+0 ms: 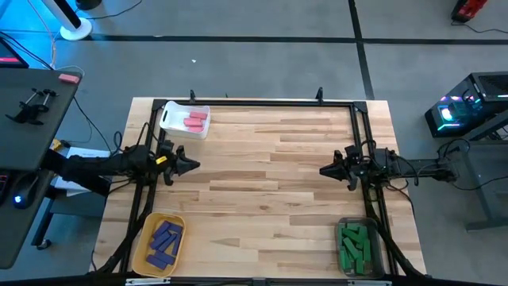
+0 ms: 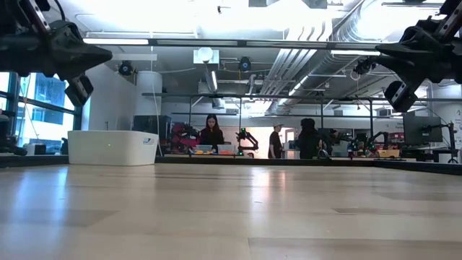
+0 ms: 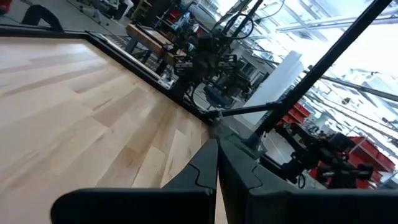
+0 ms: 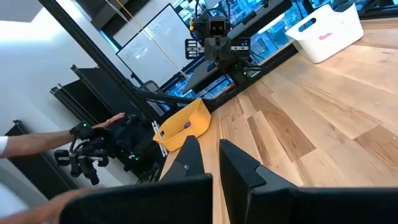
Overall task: Sort blocks
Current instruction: Return to Home Position
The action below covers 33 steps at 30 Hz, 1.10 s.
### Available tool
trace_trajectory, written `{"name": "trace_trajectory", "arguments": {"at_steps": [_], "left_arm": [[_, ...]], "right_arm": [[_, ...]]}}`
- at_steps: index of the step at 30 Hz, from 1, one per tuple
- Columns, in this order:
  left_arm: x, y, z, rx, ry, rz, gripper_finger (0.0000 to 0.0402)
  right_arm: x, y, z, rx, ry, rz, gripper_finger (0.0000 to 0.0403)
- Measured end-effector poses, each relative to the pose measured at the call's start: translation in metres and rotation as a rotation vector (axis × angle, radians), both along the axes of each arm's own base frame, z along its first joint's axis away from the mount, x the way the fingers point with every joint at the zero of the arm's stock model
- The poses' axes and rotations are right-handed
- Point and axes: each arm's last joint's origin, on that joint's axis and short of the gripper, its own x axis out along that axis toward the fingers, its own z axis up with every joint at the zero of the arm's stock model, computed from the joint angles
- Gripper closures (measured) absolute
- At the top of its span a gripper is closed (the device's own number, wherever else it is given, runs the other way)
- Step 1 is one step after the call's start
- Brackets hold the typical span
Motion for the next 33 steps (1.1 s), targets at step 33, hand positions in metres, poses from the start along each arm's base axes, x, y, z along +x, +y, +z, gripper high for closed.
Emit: {"name": "trace_trajectory", "arguments": {"at_steps": [33], "left_arm": [[0.0001,-0.0069,-0.0004,0.732,-0.018,-0.072,0.0401]], "right_arm": [[0.0000,0.0000,0.0000,0.000,0.001,0.000,0.0402]]}}
